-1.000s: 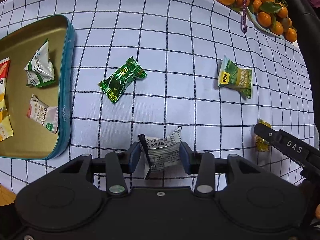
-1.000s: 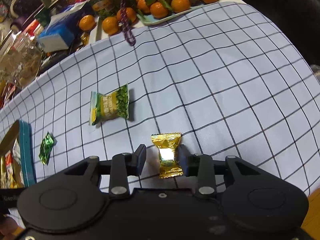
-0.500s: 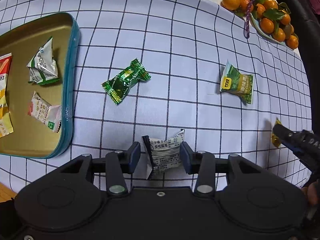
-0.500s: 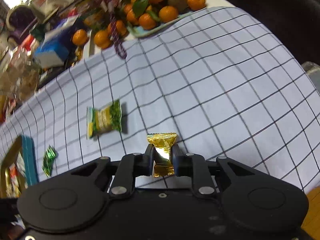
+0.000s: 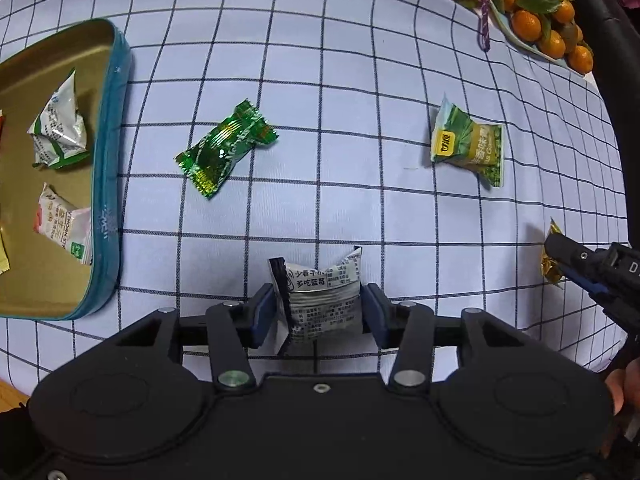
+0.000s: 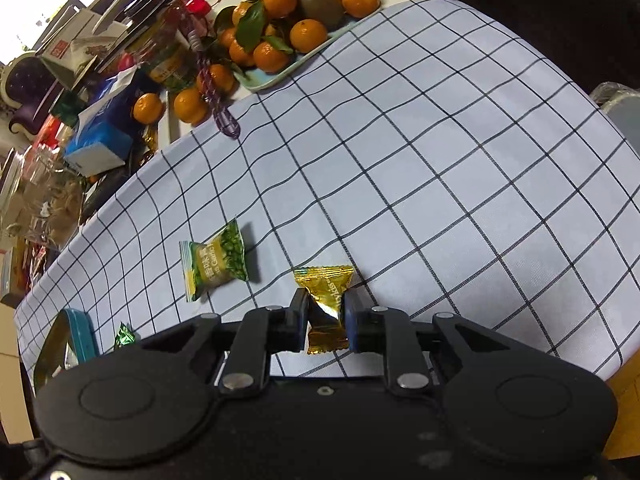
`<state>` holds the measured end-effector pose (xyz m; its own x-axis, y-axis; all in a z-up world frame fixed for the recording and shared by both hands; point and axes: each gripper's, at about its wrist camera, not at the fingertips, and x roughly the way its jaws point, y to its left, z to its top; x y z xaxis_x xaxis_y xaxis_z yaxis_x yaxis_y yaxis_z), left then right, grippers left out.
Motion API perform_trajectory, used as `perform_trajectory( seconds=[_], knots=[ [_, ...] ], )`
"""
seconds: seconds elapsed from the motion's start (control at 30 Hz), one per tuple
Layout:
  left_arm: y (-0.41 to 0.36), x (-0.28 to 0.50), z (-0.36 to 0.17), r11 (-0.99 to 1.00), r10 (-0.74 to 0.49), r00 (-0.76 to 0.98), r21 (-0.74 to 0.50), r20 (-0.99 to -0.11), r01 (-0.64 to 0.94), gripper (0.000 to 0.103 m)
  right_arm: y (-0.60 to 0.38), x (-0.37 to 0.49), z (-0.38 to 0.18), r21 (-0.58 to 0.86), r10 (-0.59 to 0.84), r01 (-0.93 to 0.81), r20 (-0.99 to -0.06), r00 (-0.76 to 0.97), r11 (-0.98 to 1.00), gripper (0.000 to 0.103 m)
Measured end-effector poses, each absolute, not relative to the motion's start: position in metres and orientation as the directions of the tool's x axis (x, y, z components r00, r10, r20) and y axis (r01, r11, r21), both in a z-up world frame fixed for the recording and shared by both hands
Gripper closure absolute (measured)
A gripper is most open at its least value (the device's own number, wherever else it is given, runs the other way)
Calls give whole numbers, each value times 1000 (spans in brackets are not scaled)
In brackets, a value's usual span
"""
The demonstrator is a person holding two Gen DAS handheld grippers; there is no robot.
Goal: Organize snacks
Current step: 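Lift both held candies and carry them toward the gold tray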
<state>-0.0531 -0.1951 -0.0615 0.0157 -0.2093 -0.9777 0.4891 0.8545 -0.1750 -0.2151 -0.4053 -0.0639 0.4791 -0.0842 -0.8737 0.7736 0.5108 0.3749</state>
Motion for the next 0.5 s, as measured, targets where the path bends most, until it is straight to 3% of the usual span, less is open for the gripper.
perform_trajectory(
  seconds=[0.17, 0.5],
  knots=[
    [-200, -55, -62, 855, -185, 31, -146, -982, 498, 50, -401, -212, -63, 356, -94, 767, -876, 472, 534, 82],
    [-196, -45, -46, 861, -246, 42, -199, -968, 468, 51, -395, -206, -45, 331, -125, 780, -880, 458, 532, 82]
  ],
)
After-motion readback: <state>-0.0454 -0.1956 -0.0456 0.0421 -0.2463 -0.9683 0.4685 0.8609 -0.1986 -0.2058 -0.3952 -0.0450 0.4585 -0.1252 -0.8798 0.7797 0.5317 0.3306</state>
